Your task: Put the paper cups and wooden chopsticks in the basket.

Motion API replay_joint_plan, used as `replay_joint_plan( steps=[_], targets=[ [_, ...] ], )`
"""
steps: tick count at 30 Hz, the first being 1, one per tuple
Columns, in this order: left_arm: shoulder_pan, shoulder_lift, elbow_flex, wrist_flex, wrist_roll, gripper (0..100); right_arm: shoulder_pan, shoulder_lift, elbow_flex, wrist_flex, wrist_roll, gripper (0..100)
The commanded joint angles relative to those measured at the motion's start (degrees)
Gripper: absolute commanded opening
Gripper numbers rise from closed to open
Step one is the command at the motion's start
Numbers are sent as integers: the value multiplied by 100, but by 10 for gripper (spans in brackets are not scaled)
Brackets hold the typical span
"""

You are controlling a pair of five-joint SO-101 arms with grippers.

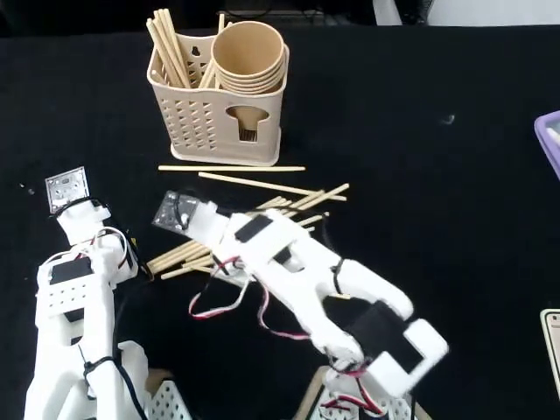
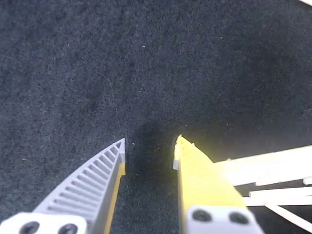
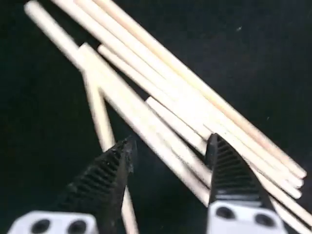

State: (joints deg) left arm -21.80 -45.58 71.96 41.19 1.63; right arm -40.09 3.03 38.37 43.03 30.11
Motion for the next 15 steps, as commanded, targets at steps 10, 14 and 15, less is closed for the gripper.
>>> replay_joint_plan(
  steps=[10,14,15],
  targets=[
    [-13,-141,-31,-70,9,170,237,-251,-268,352,35,11],
    [-13,-141,-31,-70,9,170,246,-822,-251,747,35,10],
    [-13,-141,-31,-70,9,170,237,-927,-251,800,35,10]
  ],
)
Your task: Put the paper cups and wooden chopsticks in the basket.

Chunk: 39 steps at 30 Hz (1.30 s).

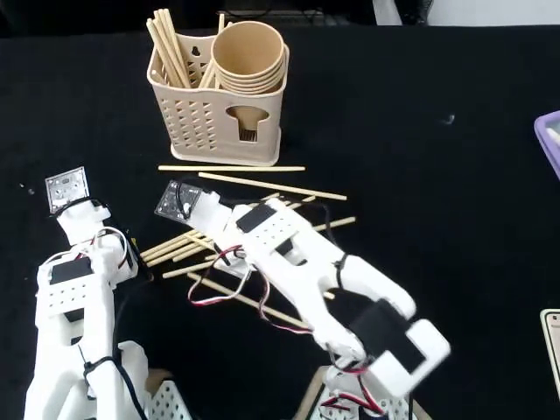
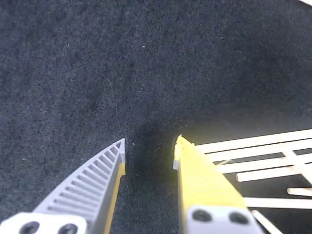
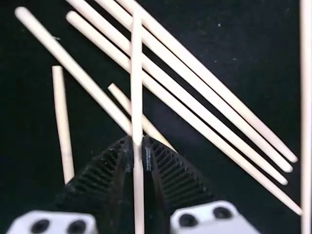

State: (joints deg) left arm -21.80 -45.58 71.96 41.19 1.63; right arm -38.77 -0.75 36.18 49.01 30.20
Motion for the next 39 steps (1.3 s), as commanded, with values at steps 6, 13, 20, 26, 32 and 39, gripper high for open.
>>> replay_joint_plan(
  steps=[6,13,20,26,32,39],
  targets=[
    [-22,-141,-31,-70,9,170,35,-549,286,-26,26,11],
    [-22,-141,-31,-70,9,170,-422,-848,734,-18,-510,12],
    [-13,-141,-31,-70,9,170,-738,-1534,1376,-18,-686,34],
    [-13,-141,-40,-79,18,170,-703,-1543,1727,-167,-651,168],
    [-13,-141,-31,-79,18,170,-730,-1534,2009,-563,-651,159],
    [-31,-141,-31,-79,9,170,-721,-1534,2079,-554,-651,158]
  ],
)
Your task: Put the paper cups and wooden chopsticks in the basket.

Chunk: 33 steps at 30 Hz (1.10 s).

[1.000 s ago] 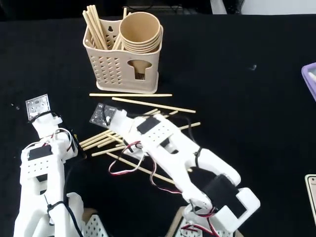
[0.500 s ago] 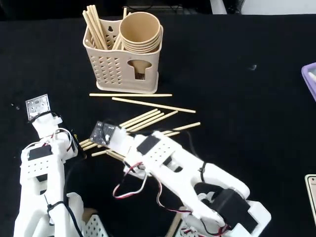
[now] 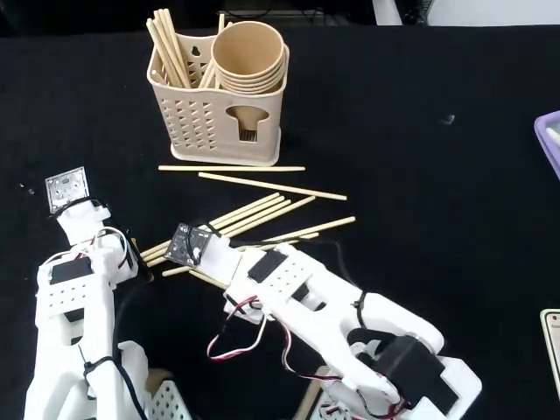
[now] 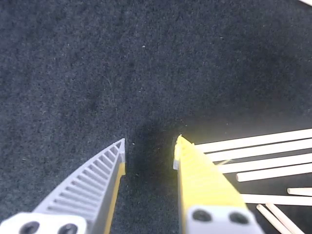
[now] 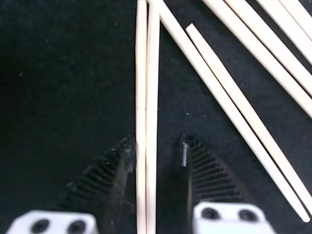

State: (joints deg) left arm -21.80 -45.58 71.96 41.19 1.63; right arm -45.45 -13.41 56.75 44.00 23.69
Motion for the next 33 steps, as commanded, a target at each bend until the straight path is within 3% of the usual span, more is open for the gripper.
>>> replay_joint_plan(
  steps=[1,12,20,23,25,33],
  targets=[
    [-31,-141,-31,-79,9,170,-53,-268,22,-44,0,158],
    [-31,-141,-31,-79,9,170,-35,-242,66,-26,79,163],
    [-40,-141,-31,-79,18,170,-35,848,-831,703,237,158],
    [-48,-141,-31,-79,18,170,-35,1086,-1033,782,237,97],
    [-48,-141,-31,-79,18,170,-35,998,-1024,774,237,6],
    [-48,-141,-31,-79,18,170,-26,-611,-1007,1600,237,11]
  ],
)
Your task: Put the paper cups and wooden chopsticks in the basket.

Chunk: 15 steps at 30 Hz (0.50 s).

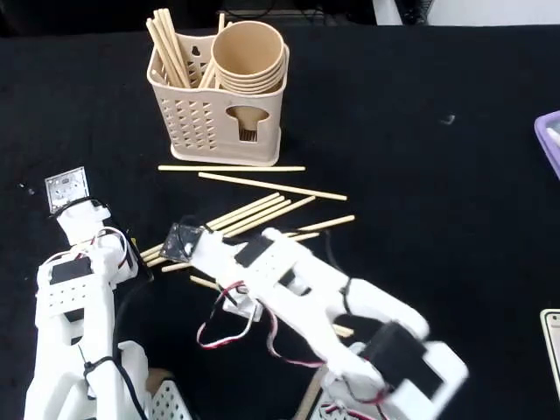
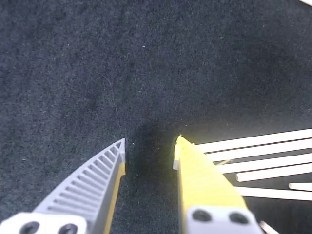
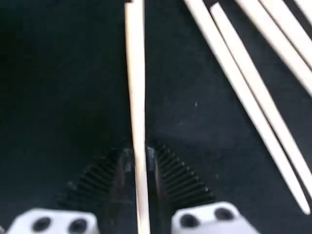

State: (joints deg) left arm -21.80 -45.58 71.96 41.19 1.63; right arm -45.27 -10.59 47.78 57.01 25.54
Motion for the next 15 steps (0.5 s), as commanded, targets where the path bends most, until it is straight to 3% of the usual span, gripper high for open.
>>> replay_joint_plan(
  steps=[1,6,10,15],
  targets=[
    [-48,-141,-31,-79,18,170,-44,-1218,-110,404,53,11],
    [-48,-141,-31,-79,18,170,-26,-2730,-119,738,62,11],
    [-22,-141,-31,-79,18,170,404,-3653,-796,686,79,11],
    [-22,-141,-31,-79,18,170,1011,-3503,-2404,-343,44,11]
  ],
)
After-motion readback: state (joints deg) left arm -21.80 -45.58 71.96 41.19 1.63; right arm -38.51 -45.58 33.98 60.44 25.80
